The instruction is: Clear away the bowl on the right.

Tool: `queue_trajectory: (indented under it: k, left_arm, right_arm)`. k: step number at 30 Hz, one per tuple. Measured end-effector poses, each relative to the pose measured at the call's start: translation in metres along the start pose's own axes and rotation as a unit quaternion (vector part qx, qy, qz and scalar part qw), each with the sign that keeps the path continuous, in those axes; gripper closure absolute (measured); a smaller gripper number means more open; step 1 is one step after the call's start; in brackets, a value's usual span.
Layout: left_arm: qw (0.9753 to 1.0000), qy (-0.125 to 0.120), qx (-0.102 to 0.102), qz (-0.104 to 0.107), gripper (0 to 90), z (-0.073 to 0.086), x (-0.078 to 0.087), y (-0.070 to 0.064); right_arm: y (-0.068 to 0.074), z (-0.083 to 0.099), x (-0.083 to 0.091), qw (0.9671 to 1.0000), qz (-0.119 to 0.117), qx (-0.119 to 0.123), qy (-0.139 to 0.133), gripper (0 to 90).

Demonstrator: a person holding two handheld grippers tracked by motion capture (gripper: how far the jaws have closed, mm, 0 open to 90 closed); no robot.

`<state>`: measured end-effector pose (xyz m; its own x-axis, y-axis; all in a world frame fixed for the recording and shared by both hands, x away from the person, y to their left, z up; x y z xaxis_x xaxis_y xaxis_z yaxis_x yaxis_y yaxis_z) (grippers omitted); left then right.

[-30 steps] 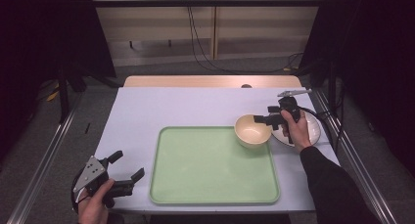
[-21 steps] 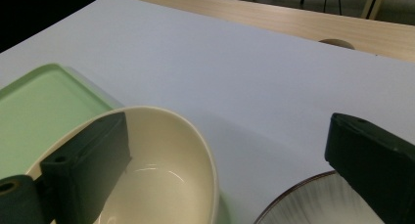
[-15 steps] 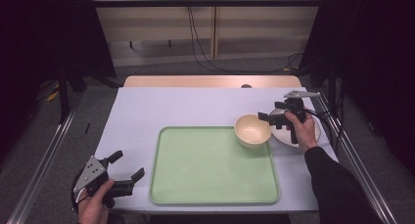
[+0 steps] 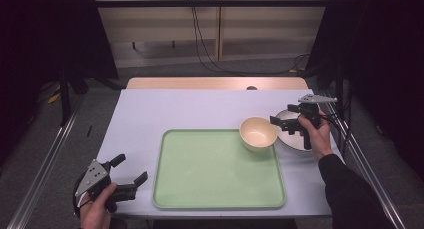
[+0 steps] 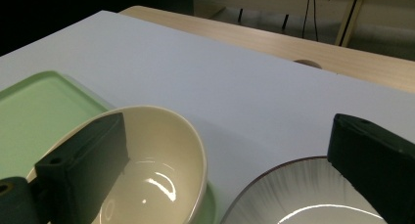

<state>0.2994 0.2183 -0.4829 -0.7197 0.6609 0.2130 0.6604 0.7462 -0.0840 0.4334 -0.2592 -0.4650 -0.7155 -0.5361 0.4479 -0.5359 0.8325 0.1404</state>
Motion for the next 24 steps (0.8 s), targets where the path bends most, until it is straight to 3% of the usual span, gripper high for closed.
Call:
queue_trajectory:
  k: [10,24]
  left_arm:
    - [1.0000,-0.002,0.000,0.001,0.0,-0.001,0.000,0.000]
    - [1.0000,0.000,0.003,0.001,0.0,0.000,0.000,-0.001]
  right_arm:
    - [0.003,0.002,0.015,0.9991,0.019,0.010,-0.036,1.1]
    - [-0.003,0.018,0.043,0.9973,0.049,0.021,-0.050,1.0]
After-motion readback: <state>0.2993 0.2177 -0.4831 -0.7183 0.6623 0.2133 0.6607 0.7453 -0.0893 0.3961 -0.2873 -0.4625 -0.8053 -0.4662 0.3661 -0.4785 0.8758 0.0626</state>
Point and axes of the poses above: each handheld gripper's, and its own axes: x roughly backward along the jaws, z roughly out of its underside, y roughly to its left, the point moved 9 cm from there along -x, roughly forward along the jaws
